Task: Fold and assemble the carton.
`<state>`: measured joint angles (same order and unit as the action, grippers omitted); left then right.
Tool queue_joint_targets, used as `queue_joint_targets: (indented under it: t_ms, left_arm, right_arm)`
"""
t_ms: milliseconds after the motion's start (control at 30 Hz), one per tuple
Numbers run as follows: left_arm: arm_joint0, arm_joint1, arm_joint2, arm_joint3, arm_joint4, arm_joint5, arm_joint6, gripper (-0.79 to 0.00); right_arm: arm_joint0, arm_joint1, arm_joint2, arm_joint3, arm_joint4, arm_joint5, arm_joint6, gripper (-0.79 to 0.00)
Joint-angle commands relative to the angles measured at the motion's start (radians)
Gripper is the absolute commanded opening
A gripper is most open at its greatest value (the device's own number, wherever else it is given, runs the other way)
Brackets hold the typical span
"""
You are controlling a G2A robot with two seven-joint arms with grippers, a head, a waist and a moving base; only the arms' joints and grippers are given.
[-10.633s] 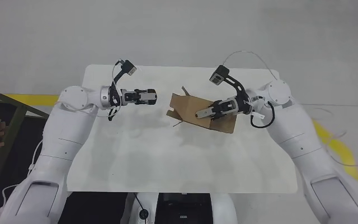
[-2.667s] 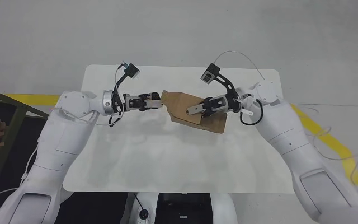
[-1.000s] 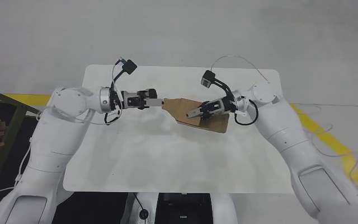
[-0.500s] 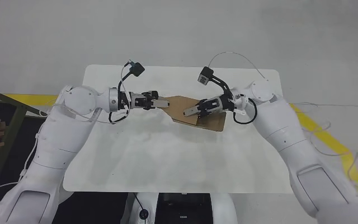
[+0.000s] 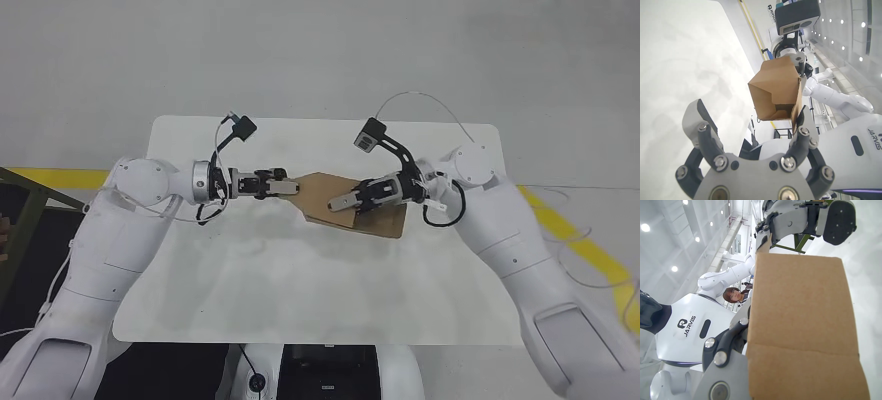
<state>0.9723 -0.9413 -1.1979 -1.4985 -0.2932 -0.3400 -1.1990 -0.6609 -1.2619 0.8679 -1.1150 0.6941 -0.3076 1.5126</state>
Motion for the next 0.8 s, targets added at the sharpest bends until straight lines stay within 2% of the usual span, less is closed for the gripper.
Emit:
queue_joint_targets:
  t_ms: [0,767]
  left_arm:
    - [0.0,0.0,0.001,0.001,-0.003,-0.002,-0.001,0.0]
    - [-0.029,-0.015,0.076,0.031,0.009,-0.001,0.002,0.0]
  right_arm:
    - [-0.004,0.002,0.004,-0.007,0.005,-0.001,-0.001,-0.785]
    - [-0.021,0.008,0.017,-0.062,0.045,0.007,0.007,-0.785]
